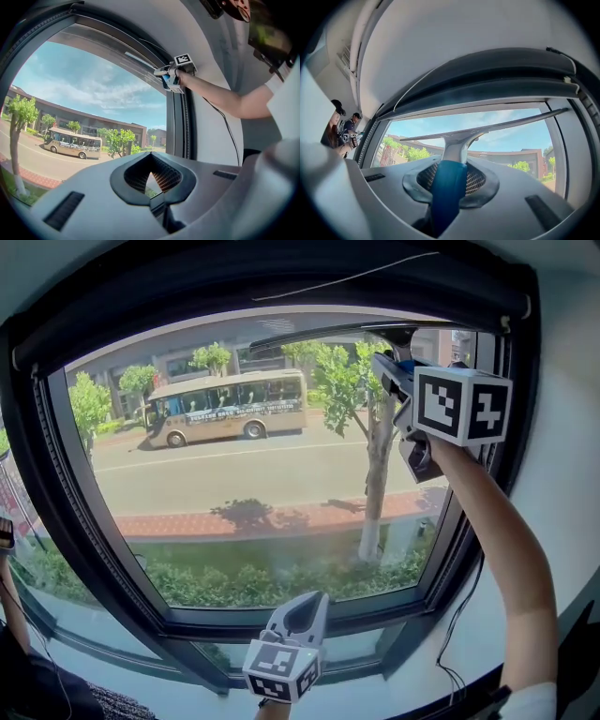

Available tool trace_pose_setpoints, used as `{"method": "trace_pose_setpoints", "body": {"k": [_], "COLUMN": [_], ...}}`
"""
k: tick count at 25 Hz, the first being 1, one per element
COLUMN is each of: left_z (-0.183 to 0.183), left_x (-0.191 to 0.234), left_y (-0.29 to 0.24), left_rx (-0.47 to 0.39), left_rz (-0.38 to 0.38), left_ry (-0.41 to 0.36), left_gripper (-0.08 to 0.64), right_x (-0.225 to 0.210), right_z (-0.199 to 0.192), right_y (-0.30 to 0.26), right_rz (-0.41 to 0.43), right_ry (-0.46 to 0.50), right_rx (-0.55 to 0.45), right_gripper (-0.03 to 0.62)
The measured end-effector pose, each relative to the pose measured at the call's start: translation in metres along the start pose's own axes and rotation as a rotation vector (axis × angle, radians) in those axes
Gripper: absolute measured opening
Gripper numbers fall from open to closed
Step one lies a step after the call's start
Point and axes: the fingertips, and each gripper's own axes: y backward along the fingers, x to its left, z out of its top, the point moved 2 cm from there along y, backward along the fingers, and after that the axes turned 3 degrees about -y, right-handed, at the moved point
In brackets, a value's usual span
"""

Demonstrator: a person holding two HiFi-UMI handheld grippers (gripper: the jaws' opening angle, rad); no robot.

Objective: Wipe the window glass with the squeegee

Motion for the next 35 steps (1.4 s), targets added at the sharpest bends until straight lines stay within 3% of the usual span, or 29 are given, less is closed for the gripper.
{"method": "trace_pose_setpoints", "body": {"k": [6,18,35], "left_z": [0.005,0.010,0.002], "left_x": [0.003,0.009,0.007], "left_y": [-0.005,-0.007,-0.012], "left_rx": [-0.004,-0.012,0.015], "left_rz": [-0.020,-0.075,-0.117], "left_ry": [-0.014,-0.025,0.029], "left_gripper": [-0.005,-0.005,-0.005], "right_x": [-0.003,-0.002,-0.006], "right_z": [-0.003,-0.001,0.001], "right_y": [-0.004,-0.003,0.000], "right_rz": [0.018,0.022,0.020], "right_ry": [-0.063,-0.076,-0.085], "right_rx": [-0.011,-0.008,0.008], "right_gripper": [0.077,0.077,0.077]}}
